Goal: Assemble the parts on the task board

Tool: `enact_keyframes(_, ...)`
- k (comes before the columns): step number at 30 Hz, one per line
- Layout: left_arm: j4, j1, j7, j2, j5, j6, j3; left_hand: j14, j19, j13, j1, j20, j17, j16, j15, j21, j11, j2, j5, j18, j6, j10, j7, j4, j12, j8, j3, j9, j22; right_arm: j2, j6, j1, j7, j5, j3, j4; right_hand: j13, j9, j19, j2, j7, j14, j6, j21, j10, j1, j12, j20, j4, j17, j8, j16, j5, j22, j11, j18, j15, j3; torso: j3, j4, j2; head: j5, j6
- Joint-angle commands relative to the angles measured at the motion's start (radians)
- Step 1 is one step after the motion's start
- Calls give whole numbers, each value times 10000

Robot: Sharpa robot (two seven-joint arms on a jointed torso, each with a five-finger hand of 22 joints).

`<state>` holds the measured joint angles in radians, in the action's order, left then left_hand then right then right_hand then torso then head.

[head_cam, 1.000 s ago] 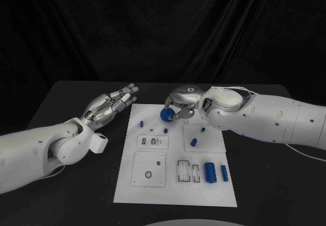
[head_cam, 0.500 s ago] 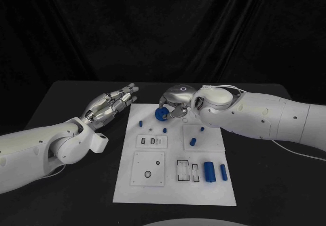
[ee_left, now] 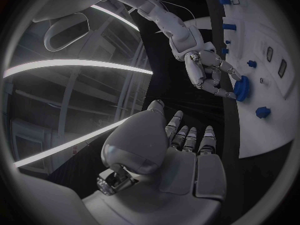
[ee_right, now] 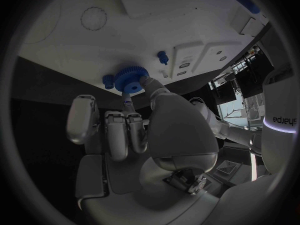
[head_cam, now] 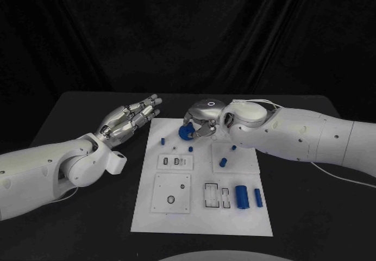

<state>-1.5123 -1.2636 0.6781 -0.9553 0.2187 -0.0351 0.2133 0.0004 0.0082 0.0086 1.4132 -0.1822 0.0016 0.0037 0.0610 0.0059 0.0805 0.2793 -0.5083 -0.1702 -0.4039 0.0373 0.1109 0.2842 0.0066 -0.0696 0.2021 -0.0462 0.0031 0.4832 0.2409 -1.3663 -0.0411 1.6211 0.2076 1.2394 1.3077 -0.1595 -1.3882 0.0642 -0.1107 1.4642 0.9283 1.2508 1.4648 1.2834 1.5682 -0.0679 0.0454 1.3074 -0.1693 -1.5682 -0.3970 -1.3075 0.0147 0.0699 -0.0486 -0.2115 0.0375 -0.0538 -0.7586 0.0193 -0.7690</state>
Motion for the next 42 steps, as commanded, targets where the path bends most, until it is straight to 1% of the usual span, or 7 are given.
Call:
enact_keyframes(1, 4, -17, 726, 24, -55, -138, -9, -4, -16, 14, 81, -65, -16, -37, 69, 0, 46, 3, -30, -103, 20, 19, 38, -21, 31, -40, -61, -11, 16, -5, -125, 35, 42, 11, -7, 34, 2631, -1554, 58, 59, 29, 1066, -41, -74, 1060, 3, 26, 5, 35, 2634, 68, -26, 61, -746, 38, 112, 55, -69, -4, 9, 0, -16, -26)
enact_keyframes(10, 40, -17, 720, 53, -55, -158, -9, -4, -16, 14, 81, -65, -16, -37, 69, 0, 46, 3, -30, -103, 20, 19, 38, -21, 31, -40, -61, -11, 16, 23, -169, 49, 72, 11, -7, 71, 2631, -942, 254, 171, 69, 979, -1302, -534, 1060, -32, 26, 30, 62, 2458, 1052, 201, 232, -576, -20, 195, 16, -265, -7, 12, -1, 0, -62)
enact_keyframes(14, 47, -17, 717, 54, -55, -165, -9, -4, -12, 14, 85, -83, -16, -37, 81, 2, 55, 11, -35, -104, 38, 17, 44, -21, 30, -39, -75, -8, 18, 42, -196, 51, 128, 11, -7, 71, 2631, -300, 301, 181, 158, 952, -2911, -713, 1060, -32, 26, 77, 44, 2403, 1155, 278, 571, -525, -87, 223, -39, -248, -9, 17, -2, -10, -75)
enact_keyframes(20, 56, -16, 708, 53, -55, -183, -9, -4, -10, 13, 88, -90, -16, -37, 85, 4, 58, 12, -36, -104, 46, 13, 47, -23, 29, -39, -80, -7, 20, 67, -170, 52, 185, 11, -7, 74, 2631, 10, 371, 165, 200, 918, -3623, -902, 1060, -12, 26, 101, 29, 2339, 1196, 366, 683, -457, -124, 254, -66, -233, -4, 25, 5, -19, -100)
enact_keyframes(31, 72, -15, 690, 62, -55, -212, -9, -4, -5, 13, 97, -109, -16, -37, 104, 8, 67, 16, -42, -105, 51, 16, 52, -27, 29, -41, -97, -7, 23, 91, -92, 52, 177, 11, -7, 85, 2631, -63, 435, 35, 204, 888, -2764, -1105, 1060, 100, 26, 118, -36, 2287, 1034, 444, 344, -399, -135, 282, -78, -352, -11, 19, -5, -1, -110)
enact_keyframes(35, 74, -15, 688, 63, -55, -216, -9, -4, -5, 13, 97, -109, -16, -37, 104, 8, 67, 16, -42, -105, 51, 16, 52, -27, 29, -41, -97, -7, 23, 97, -142, 53, 152, 11, -7, 90, 2631, -304, 410, -2, 246, 899, -1402, -1135, 1060, 41, 26, 131, -17, 2307, 656, 421, 265, -421, -166, 281, -96, -399, -8, 23, -3, -1, -122)
enact_keyframes(42, 83, -14, 686, 81, -55, -229, -9, -4, -3, 13, 102, -118, -16, -37, 111, 9, 71, 18, -46, -105, 54, 16, 55, -30, 29, -42, -106, -7, 23, 87, -257, 67, 133, 11, -7, 89, 2631, -311, 396, 20, 268, 902, -1200, -1150, 1060, 10, 26, 146, -15, 2313, 627, 416, 382, -437, -184, 278, -114, -414, -6, 18, 2, 8, -145)
